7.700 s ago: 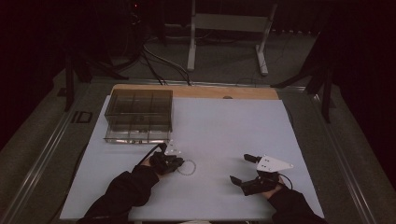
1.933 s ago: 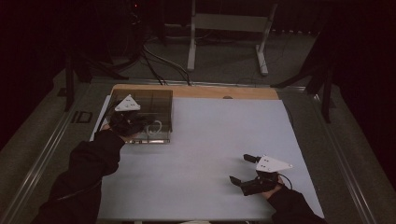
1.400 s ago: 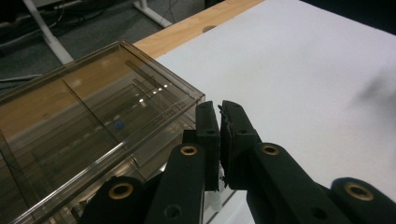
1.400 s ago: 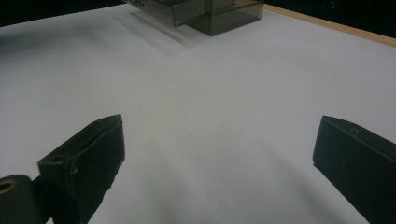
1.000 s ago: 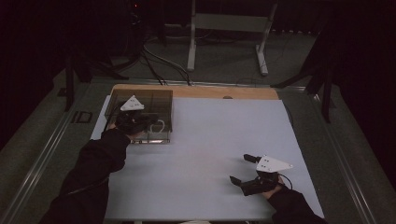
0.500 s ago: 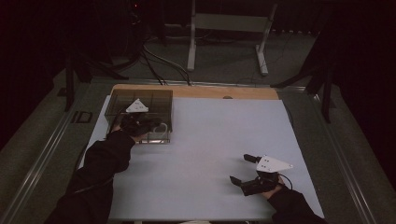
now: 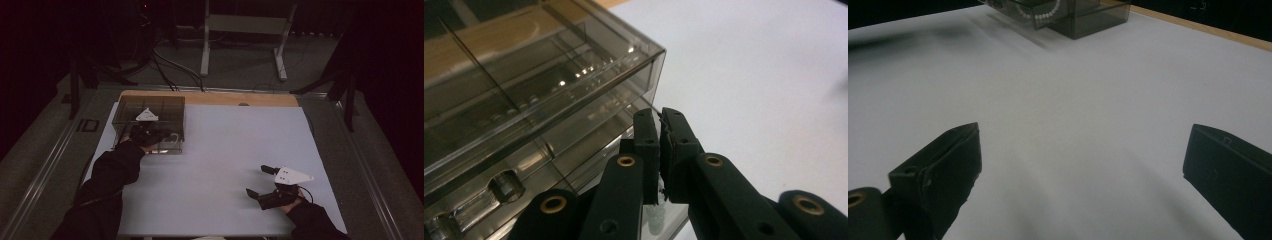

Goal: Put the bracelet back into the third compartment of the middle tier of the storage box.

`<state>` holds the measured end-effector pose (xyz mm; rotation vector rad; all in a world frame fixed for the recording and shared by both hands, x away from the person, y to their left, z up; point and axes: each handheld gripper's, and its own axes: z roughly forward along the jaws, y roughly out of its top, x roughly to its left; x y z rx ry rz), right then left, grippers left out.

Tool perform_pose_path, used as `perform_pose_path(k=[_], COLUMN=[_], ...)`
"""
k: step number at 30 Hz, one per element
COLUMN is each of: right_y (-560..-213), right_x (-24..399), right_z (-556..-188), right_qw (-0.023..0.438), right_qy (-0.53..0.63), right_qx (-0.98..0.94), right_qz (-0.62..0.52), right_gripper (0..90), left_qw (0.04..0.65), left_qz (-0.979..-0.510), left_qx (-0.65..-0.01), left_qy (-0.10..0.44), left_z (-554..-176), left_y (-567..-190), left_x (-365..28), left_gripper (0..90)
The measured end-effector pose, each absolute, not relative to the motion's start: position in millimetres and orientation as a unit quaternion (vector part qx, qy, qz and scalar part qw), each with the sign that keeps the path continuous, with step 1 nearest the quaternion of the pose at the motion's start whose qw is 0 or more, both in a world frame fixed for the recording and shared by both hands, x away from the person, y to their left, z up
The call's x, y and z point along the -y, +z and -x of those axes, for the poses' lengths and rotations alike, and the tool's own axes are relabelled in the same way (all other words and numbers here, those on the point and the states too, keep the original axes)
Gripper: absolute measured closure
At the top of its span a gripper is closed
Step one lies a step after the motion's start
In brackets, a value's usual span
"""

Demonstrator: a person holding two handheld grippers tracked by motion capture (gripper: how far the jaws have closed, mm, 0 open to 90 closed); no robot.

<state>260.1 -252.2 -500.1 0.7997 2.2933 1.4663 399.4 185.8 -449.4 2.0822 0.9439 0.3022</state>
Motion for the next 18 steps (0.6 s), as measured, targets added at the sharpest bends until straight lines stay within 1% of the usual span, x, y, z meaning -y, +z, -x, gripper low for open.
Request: perform_pose_path(k=[3,9,16,18], right_y=[-500.3,-500.2,-500.4,-500.4], right_x=[252.2,252.1,252.0,252.1], right_z=[-260.2,-260.0,-260.2,-260.3], right_qw=[0.151,0.151,0.151,0.151], right_qy=[0.511,0.511,0.511,0.511], right_qx=[-0.799,-0.799,-0.799,-0.799], right_qz=[-0.28,-0.279,-0.279,-0.279], right_gripper=[2.2,2.2,2.2,2.2], left_qw=[0.398,0.391,0.394,0.397], left_qz=[-0.829,-0.833,-0.833,-0.83], left_qx=[-0.373,-0.375,-0.371,-0.372], left_qy=[0.124,0.11,0.117,0.121], left_z=[-399.9,-400.7,-401.9,-402.3], left_y=[-451.7,-458.0,-461.9,-460.9], left_x=[-185.5,-185.1,-184.5,-184.8], left_gripper=[88.4,88.2,87.1,82.2])
